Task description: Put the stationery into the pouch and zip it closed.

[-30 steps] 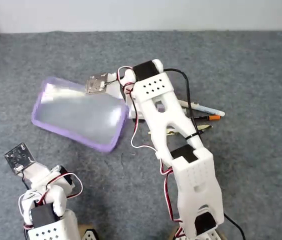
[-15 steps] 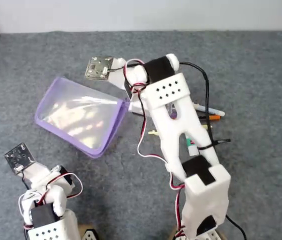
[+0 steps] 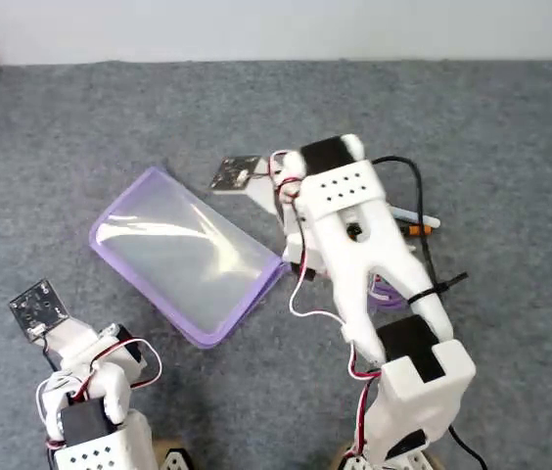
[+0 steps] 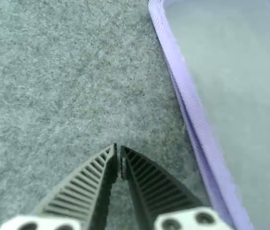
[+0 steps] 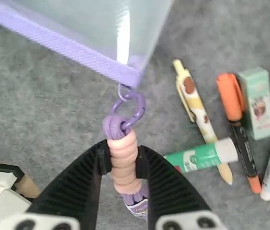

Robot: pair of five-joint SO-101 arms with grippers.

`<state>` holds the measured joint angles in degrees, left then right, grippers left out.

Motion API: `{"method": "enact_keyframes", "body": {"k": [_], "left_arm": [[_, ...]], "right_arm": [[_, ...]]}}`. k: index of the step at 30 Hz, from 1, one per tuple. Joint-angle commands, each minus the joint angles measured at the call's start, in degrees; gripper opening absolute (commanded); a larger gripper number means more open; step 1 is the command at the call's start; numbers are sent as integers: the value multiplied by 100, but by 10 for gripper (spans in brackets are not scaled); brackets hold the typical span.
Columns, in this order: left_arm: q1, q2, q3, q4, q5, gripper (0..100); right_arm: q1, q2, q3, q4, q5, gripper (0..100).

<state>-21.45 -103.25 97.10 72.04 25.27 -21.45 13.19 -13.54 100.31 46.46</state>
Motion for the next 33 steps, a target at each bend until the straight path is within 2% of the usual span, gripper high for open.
{"method": "enact_keyframes", "body": {"k": [1,8,15,22,28,33], "left_arm": [[-44,-44,-57,18,44,14],[-44,-44,-57,18,44,14],[-44,-44,-57,18,44,14],[-44,-44,-57,18,44,14],[-44,-44,-57,18,44,14],[-44,-44,-57,18,44,14]], "right_arm": [[365,-514,-264,207,-88,9],[919,-936,-1284,-251,-53,11],[857,-954,-2488,-919,229,11],[426,-901,-3859,-1358,237,11],[-92,-963,-3991,-1543,703,9],[-936,-971,-3982,-989,703,9]]}}
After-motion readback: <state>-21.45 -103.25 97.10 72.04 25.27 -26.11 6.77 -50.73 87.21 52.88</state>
